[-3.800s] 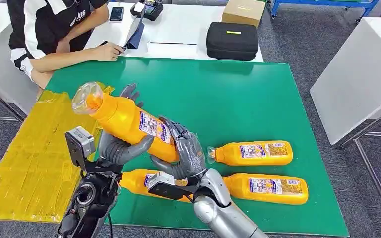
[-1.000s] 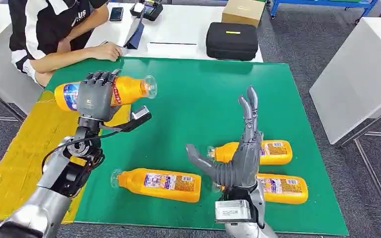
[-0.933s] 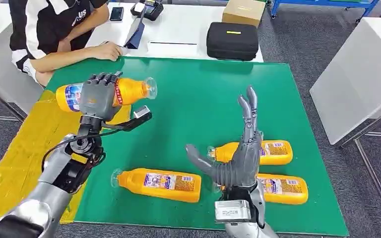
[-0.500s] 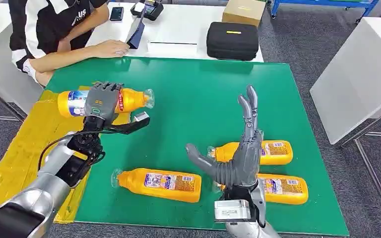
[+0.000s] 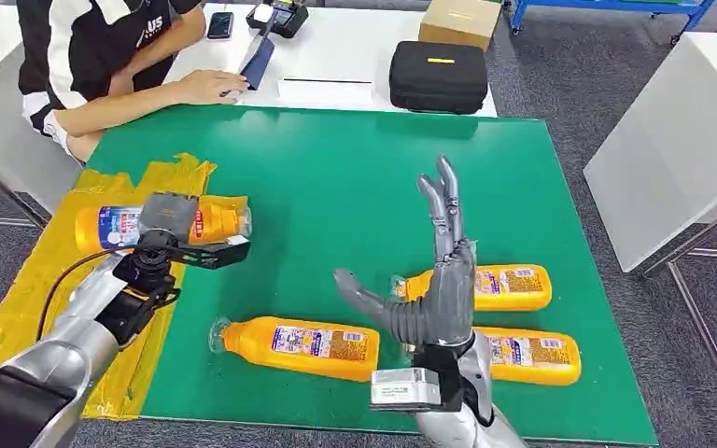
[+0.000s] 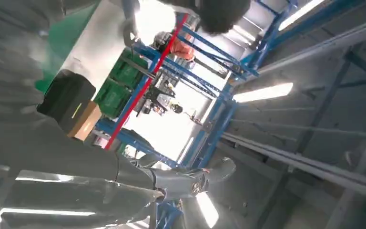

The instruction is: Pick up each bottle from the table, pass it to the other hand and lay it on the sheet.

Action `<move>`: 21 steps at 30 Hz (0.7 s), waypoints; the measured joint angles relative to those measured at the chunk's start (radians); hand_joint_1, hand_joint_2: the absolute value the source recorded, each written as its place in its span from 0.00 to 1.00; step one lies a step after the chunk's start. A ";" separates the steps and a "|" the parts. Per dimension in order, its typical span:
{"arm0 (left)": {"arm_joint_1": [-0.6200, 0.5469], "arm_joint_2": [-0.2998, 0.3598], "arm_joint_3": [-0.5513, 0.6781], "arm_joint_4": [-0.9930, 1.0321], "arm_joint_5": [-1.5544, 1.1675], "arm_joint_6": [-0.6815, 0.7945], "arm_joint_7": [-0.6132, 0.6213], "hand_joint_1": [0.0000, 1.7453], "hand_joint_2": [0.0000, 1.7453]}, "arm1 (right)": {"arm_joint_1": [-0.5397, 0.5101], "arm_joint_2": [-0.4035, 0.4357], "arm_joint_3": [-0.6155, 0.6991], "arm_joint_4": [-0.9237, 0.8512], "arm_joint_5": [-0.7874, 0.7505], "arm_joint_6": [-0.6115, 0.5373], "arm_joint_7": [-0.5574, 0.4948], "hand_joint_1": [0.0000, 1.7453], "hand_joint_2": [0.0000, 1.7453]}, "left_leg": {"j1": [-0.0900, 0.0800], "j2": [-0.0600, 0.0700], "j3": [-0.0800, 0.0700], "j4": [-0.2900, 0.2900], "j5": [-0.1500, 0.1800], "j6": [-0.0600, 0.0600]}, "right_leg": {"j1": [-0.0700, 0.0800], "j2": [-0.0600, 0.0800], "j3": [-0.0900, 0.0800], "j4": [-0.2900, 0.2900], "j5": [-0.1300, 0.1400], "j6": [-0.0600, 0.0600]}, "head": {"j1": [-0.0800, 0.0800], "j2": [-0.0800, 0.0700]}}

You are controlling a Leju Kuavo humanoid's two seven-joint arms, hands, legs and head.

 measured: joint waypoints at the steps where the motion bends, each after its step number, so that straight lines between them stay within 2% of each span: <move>1: 0.000 0.003 0.002 0.005 0.000 -0.007 0.012 1.00 1.00 | -0.001 0.001 0.000 0.003 0.007 0.006 0.003 0.00 1.00 | 0.000 0.000 0.000 0.000 0.000 0.000 | 0.000 0.000 0.000 0.000 0.000 0.000 | 0.000 0.000; 4: 0.000 0.007 0.005 0.019 0.000 -0.029 0.035 1.00 1.00 | -0.004 0.007 0.000 0.012 0.017 0.014 0.010 0.00 1.00 | 0.000 0.000 0.000 0.000 0.000 0.000 | 0.000 0.000 0.000 0.000 0.000 0.000 | 0.000 0.000; 5: 0.000 0.009 0.006 0.022 0.000 -0.032 0.037 0.95 1.00 | -0.006 0.008 0.000 0.015 0.019 0.014 0.011 0.00 1.00 | 0.000 0.000 0.000 0.000 0.000 0.000 | 0.000 0.000 0.000 0.000 0.000 0.000 | 0.000 0.000; 6: 0.000 0.011 0.006 0.025 0.000 -0.032 0.040 0.69 1.00 | -0.008 0.009 0.000 0.018 0.020 0.016 0.011 0.00 1.00 | 0.000 0.000 0.000 0.000 0.000 0.000 | 0.000 0.000 0.000 0.000 0.000 0.000 | 0.000 0.000; 7: 0.000 0.012 0.009 0.029 0.000 -0.034 0.042 0.00 1.00 | -0.010 0.010 0.000 0.021 0.022 0.018 0.014 0.00 1.00 | 0.000 0.000 0.000 0.000 0.001 0.000 | 0.000 0.000 0.000 0.000 0.000 0.000 | 0.000 0.000; 21: 0.006 0.013 0.046 0.048 0.007 -0.072 0.008 0.00 1.00 | -0.016 0.017 0.000 0.045 0.039 0.043 0.025 0.00 1.00 | 0.000 0.000 0.000 0.000 0.000 0.000 | 0.000 0.000 0.000 0.000 0.000 0.000 | 0.000 0.000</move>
